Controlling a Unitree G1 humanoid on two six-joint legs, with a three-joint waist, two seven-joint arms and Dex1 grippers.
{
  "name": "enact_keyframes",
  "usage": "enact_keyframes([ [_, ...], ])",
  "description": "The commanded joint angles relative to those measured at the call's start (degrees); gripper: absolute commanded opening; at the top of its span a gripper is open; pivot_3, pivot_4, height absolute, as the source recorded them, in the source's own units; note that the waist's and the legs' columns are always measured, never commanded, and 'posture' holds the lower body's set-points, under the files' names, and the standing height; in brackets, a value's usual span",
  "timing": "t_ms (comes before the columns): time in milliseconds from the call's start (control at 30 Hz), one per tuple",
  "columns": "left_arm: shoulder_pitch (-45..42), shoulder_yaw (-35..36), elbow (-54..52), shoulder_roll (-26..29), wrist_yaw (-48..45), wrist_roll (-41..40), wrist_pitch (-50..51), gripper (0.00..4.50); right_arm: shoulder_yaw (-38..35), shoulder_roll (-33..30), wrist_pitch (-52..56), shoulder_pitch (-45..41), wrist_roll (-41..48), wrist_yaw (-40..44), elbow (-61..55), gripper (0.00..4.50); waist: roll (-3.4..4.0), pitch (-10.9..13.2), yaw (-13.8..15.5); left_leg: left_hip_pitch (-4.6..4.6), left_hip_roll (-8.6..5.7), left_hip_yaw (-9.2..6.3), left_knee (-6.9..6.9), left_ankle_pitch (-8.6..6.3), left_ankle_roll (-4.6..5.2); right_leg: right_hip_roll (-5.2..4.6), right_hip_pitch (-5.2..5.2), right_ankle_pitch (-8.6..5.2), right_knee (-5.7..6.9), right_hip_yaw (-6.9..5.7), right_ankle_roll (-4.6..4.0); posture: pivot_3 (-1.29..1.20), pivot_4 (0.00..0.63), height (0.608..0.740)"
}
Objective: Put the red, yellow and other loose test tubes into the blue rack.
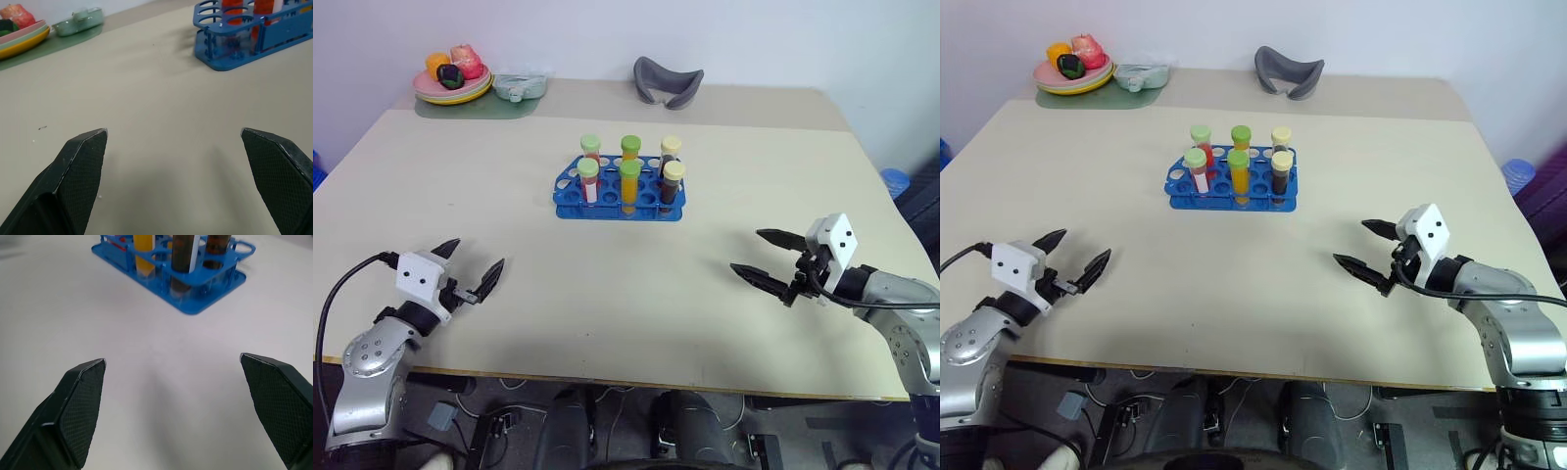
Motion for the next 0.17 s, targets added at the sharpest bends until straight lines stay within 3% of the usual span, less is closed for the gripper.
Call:
enact_keyframes([
  [33, 1.0, 0.7, -3.9, -0.9, 1.0, -0.3, 0.7, 4.46, -1.1, 0.7, -1.2, 0.1, 0.4, -0.7, -2.1, 4.5, 0.0, 0.0, 0.0, 0.0, 0.0, 0.0, 0.0, 0.0, 0.0, 0.0, 0.0, 0.0, 0.0, 0.0, 0.0, 0.0, 0.15, 0.669],
  [167, 1.8, 0.3, -5.1, -2.7, 2.2, 0.5, 0.7, 4.46, 0.1, 1.7, -0.9, -0.4, 0.2, -1.5, -2.2, 4.5, 0.0, 0.0, 0.0, 0.0, 0.0, 0.0, -0.01, 0.0, 0.0, 0.01, 0.0, 0.0, 0.0, 0.0, 0.0, 0.0, 0.15, 0.669],
])
